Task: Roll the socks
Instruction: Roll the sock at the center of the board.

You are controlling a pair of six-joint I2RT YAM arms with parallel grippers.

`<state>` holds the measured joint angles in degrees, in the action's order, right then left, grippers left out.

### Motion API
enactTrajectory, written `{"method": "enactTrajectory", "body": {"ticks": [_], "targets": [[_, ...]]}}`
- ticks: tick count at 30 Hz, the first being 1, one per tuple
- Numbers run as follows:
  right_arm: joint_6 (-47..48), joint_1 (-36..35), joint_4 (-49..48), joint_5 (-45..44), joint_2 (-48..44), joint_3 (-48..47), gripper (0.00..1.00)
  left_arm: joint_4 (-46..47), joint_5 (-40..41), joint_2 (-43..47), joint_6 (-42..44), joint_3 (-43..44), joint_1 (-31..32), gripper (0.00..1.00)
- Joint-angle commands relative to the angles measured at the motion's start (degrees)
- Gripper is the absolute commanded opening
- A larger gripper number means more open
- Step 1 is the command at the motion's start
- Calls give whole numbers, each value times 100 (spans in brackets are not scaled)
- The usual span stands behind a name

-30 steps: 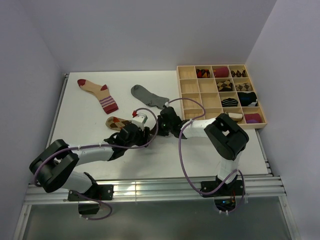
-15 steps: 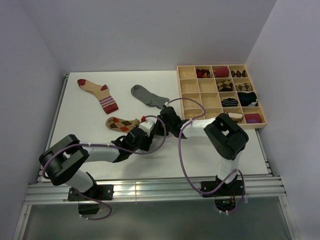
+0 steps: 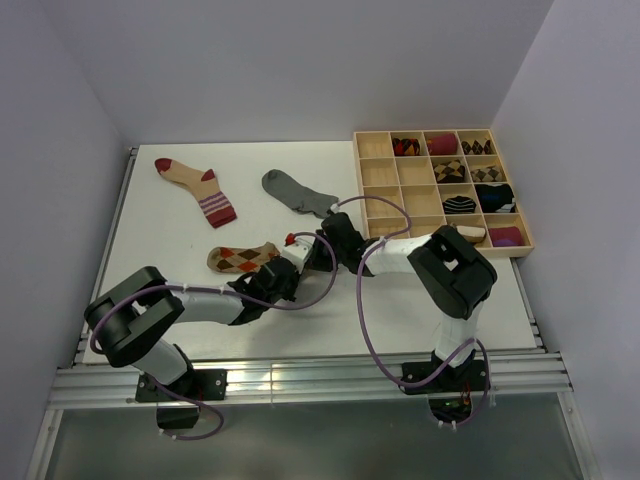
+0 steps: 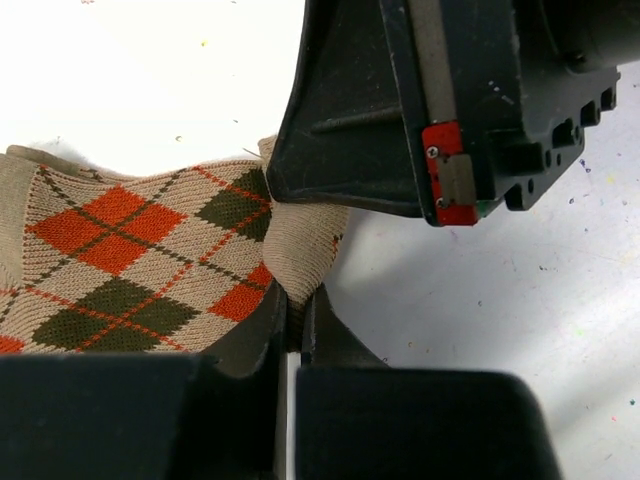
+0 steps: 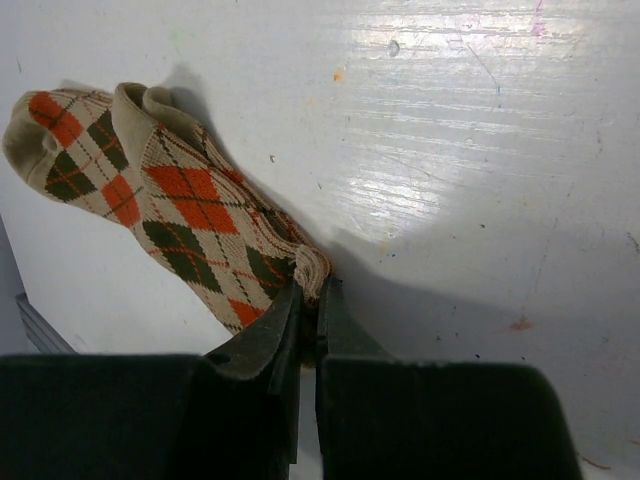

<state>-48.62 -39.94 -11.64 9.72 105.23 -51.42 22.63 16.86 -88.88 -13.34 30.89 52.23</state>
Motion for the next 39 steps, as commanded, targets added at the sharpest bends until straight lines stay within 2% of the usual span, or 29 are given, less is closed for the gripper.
{"method": "enactTrajectory", "body": {"ticks": [1,2,4,5,6,16,22,26,31,39], "targets": [[-121,30,-49,74,-125,-26,6,-92,53,90,-238,110,42,1],[-156,39,-136,92,-169,9,14,-145,97,134,-300,92,42,1],[-261,92,-268,136,-335,114,22,-285,212,248,-493,92,33,1],[-288,109,-312,127,-406,158,31,-399,238,283,-581,101,33,1],[-332,136,-347,101,-546,211,34,-548,230,362,-669,110,33,1],[-569,136,-874,-242,-1180,606,57,-1313,2,793,-1416,83,-186,0],[-684,101,-814,-154,-1040,624,58,-1235,-762,1188,-1715,-224,-748,0],[-745,4,-261,-180,-890,387,57,-1200,-1176,1303,-1847,-373,-1170,0],[-921,-84,223,-242,-820,124,57,-1244,-1440,1277,-1874,-391,-1320,0],[-1290,-330,408,-172,-373,-263,57,-1235,-1546,1303,-1882,-453,-1417,0]]}}
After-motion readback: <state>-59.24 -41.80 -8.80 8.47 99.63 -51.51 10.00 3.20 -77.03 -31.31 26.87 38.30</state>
